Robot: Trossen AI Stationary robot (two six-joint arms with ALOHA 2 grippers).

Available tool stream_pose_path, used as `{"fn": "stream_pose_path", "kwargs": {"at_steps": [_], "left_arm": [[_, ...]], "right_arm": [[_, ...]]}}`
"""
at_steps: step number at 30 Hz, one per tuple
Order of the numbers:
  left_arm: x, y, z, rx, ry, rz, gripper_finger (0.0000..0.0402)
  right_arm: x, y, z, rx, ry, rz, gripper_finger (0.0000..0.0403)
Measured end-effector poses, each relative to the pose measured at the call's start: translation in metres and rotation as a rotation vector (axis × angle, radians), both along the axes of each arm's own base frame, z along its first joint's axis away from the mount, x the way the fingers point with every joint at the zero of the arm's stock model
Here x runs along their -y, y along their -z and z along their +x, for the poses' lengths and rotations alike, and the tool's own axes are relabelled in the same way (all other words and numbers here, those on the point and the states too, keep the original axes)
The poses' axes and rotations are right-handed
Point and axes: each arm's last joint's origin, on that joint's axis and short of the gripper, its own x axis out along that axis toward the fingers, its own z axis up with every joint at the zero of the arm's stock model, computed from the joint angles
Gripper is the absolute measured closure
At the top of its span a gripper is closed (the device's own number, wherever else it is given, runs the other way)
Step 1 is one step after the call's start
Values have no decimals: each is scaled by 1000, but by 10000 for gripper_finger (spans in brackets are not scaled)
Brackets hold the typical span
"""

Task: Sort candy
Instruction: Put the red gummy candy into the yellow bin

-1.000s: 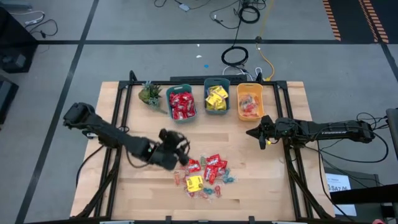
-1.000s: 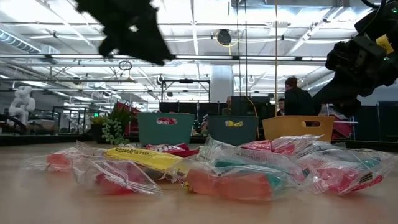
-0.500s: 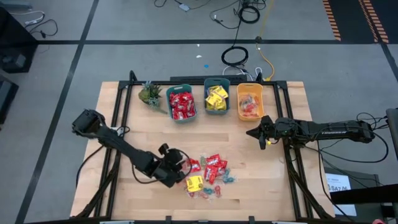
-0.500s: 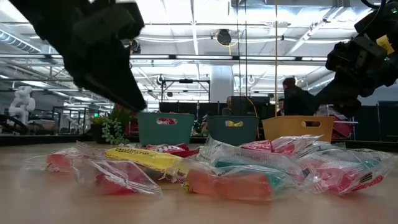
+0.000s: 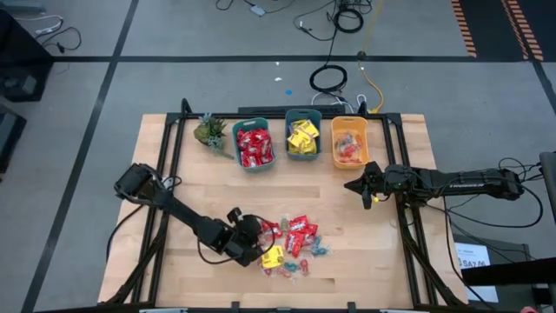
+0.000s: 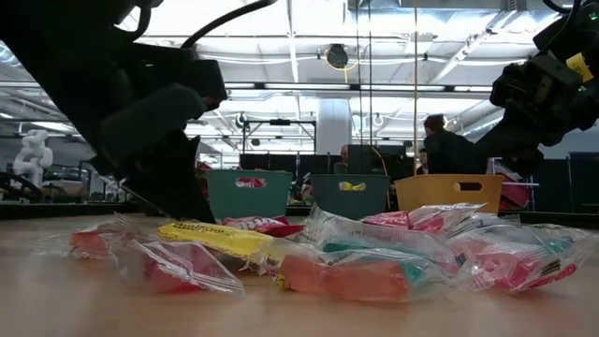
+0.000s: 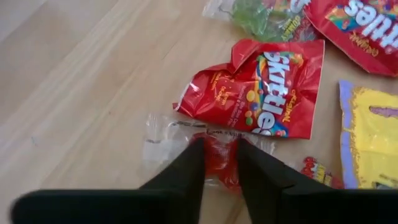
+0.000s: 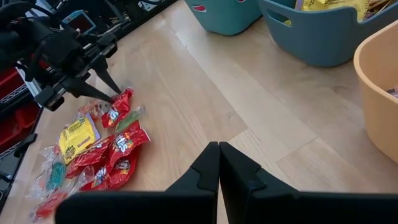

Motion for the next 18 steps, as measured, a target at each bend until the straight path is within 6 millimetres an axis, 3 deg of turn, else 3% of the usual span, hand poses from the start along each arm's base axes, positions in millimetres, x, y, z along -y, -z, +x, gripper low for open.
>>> {"fn": "stream_pose_path", "kwargs": {"at_steps": [5, 11, 18], "left_arm": [[-2, -8, -5, -42, 19, -12, 385], [-10, -39, -19, -104, 32, -6, 398], [-39, -105, -28, -5, 37, 49, 398]], "right_arm": [[0, 0, 0, 0, -1, -2, 401], [0, 0, 0, 0, -1, -3, 401], [0, 0, 0, 1, -1, -3, 401]]}}
